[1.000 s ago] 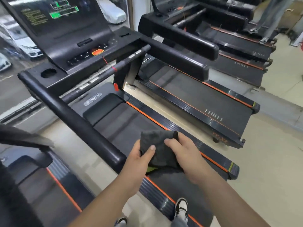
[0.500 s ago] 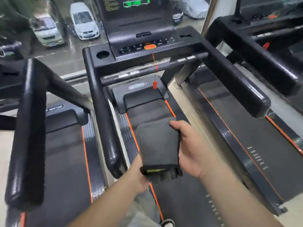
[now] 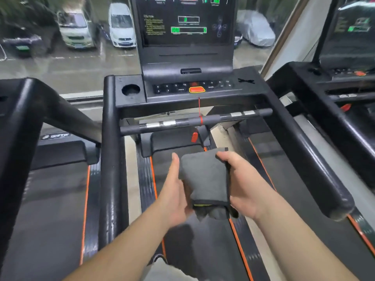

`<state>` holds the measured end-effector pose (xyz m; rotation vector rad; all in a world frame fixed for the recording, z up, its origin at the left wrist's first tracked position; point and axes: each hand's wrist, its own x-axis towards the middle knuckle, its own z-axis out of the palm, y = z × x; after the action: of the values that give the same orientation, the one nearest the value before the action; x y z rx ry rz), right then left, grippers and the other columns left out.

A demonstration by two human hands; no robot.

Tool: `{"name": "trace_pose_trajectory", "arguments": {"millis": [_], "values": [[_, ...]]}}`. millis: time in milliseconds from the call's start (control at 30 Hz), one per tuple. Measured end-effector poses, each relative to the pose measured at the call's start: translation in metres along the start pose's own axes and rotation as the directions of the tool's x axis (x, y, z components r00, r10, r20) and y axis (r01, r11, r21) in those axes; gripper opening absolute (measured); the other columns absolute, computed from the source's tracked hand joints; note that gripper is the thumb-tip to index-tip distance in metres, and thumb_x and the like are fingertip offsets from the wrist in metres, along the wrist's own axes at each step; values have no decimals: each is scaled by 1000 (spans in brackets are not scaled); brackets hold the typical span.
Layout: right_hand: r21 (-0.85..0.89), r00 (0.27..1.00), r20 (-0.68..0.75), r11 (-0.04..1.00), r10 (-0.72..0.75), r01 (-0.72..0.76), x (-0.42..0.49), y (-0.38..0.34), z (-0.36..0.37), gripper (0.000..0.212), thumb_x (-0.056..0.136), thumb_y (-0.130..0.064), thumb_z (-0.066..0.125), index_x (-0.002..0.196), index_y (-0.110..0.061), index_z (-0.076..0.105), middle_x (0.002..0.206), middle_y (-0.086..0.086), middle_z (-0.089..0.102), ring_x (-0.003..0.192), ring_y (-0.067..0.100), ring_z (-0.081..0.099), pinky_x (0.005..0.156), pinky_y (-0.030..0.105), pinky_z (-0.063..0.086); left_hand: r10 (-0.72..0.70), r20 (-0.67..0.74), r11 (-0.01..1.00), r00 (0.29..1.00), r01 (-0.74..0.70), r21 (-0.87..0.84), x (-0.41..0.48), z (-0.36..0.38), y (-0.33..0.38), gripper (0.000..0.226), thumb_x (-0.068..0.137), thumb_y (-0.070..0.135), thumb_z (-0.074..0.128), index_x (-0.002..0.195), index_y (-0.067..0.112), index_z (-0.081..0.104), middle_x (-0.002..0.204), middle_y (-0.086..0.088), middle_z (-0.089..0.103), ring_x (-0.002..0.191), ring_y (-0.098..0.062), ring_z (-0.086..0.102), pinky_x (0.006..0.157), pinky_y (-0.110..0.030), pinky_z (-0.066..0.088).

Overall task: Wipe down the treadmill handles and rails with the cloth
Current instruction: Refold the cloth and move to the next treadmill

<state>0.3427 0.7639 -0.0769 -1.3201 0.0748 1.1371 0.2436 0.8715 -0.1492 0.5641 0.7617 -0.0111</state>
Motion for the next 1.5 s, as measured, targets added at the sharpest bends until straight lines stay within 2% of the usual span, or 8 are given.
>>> {"name": "trace_pose_trajectory", "arguments": {"millis": [333,633,867,1000,1167,1233,1333,1500], "values": [[-692,954,-37,696,-297,190,178,-88,-45,37,84,-49,74,83,-18,54,74,-5,57,66,16,55,64,38,50,144,-23,983,989,-145,-108,121,18,76,44,92,26,69,132,8,69,132,-15,69,122,-33,67,110,-53,47],[-580,925,356,808,132,107,313,-155,10,22,96,-32,69,111,-17,74,110,5,78,106,26,73,88,43,56,328,-305,909,894,-386,-155,161,17,169,36,98,22,62,130,7,69,129,-15,71,119,-32,69,101,-46,54],[-657,932,354,689,-77,307,388,-168,106,51,71,-29,85,117,-31,63,125,1,64,119,18,62,106,40,50,435,-620,887,652,-428,172,187,-38,256,34,87,-2,48,109,13,71,96,-14,78,79,-30,76,66,-37,60],[-708,866,495,547,-66,446,430,-175,157,48,82,-19,80,124,-31,59,95,-5,64,74,5,59,80,24,50,578,-646,816,499,-342,467,196,-77,323,23,83,4,53,94,15,70,89,-9,75,81,-26,69,74,-38,57],[-757,809,586,333,-32,562,475,-198,199,57,87,-20,77,136,-34,52,114,-11,61,77,3,59,81,26,54,638,-509,726,578,-230,648,216,-109,405,20,85,4,54,80,18,67,67,4,66,69,-19,61,62,-29,46],[-785,800,596,160,-71,599,488,-203,209,65,87,-25,78,144,-35,47,130,-10,59,101,7,61,96,31,52,659,-407,589,632,-97,802,230,-128,422,19,87,14,61,102,24,68,91,4,72,88,-21,66,75,-34,53],[-688,705,708,-260,-37,677,498,-209,215,77,85,-36,79,151,-33,41,149,-10,47,137,16,46,109,40,46,815,-115,-75,567,301,951,250,-154,420,61,84,42,69,140,25,53,136,0,55,122,-26,53,100,-43,50],[-327,632,739,-697,233,639,511,-217,220,96,66,-63,84,144,-18,51,152,-4,43,151,19,21,122,33,26,671,221,-506,708,219,834,259,-157,389,66,86,73,49,124,22,68,127,1,60,113,-24,57,100,-43,46]]}}
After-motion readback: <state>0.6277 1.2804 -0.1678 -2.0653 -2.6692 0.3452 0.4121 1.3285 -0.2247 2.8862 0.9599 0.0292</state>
